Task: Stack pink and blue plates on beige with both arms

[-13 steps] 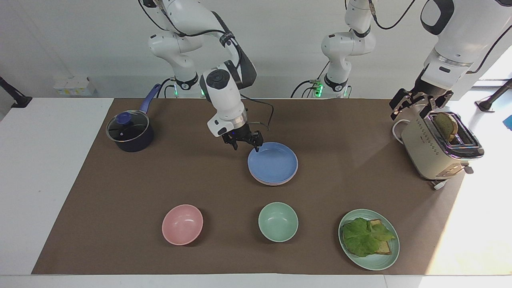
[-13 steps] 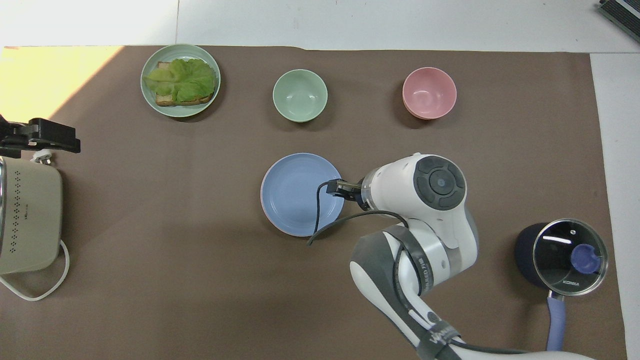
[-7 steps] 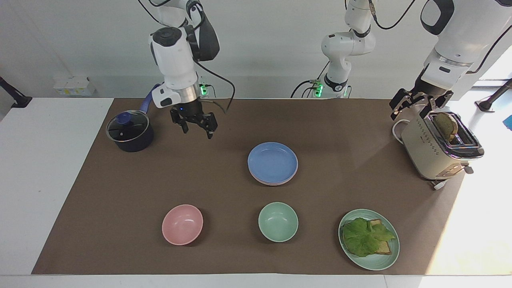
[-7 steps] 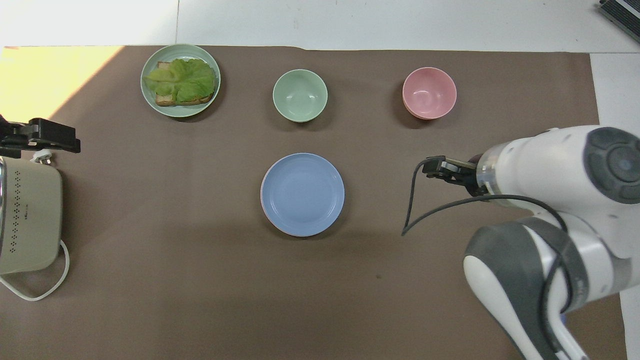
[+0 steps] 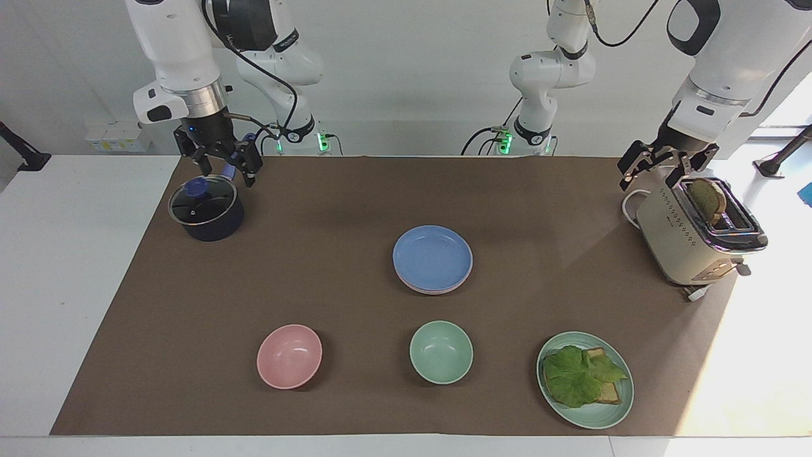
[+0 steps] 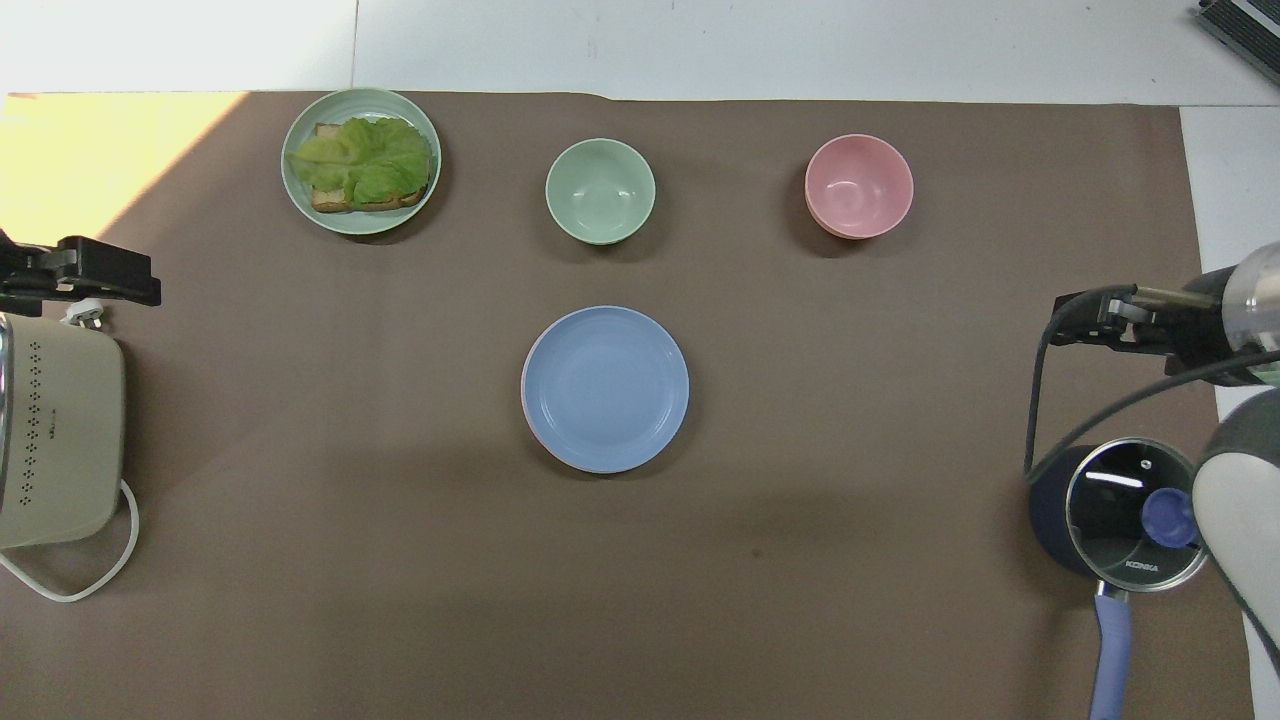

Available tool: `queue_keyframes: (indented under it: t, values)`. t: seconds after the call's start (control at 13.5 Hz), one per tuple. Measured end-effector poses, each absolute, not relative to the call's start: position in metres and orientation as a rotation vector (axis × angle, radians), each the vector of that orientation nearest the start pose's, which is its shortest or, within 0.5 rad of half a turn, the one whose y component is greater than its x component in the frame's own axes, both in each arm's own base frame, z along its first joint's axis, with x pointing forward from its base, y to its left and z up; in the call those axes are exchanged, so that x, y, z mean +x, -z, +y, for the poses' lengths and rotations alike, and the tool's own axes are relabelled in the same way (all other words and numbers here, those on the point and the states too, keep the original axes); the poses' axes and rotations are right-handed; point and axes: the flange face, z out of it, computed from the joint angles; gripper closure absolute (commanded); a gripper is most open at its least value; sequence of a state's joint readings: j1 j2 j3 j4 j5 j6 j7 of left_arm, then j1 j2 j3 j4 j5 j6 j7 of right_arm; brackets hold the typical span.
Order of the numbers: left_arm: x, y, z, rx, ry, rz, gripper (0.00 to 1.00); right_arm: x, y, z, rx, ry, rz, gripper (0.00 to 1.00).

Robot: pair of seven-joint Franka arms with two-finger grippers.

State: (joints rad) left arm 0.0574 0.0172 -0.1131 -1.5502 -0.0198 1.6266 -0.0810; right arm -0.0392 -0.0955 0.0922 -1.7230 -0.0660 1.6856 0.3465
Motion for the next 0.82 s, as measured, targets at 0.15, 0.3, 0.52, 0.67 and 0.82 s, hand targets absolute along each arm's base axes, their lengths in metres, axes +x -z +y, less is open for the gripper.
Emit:
queue_keyframes:
  t: [0.15,0.3,0.52,0.67,0.82]
  values:
    - [0.565,-0.630,-0.033,-3.166,0.091,-0.041,0.00,0.535,-0.634,0.025,-3.183,0.061,0.405,0.00]
    - [0.565,-0.630,-0.033,-3.166,0.091,-0.041,0.00,0.541,-0.647,0.021,-3.195,0.004,0.325,0.00]
    - [0.565,-0.630,-0.033,-3.166,0.091,-0.041,0.00,0.550,-0.646,0.018,-3.197,-0.029,0.284,0.00]
    - [0.565,-0.630,-0.033,-3.166,0.091,-0.041,0.00,0.552,-0.645,0.020,-3.197,-0.033,0.278,0.00]
    - [0.565,-0.630,-0.033,-3.166,0.091,-0.041,0.00,0.552,-0.645,0.022,-3.195,-0.034,0.272,0.00]
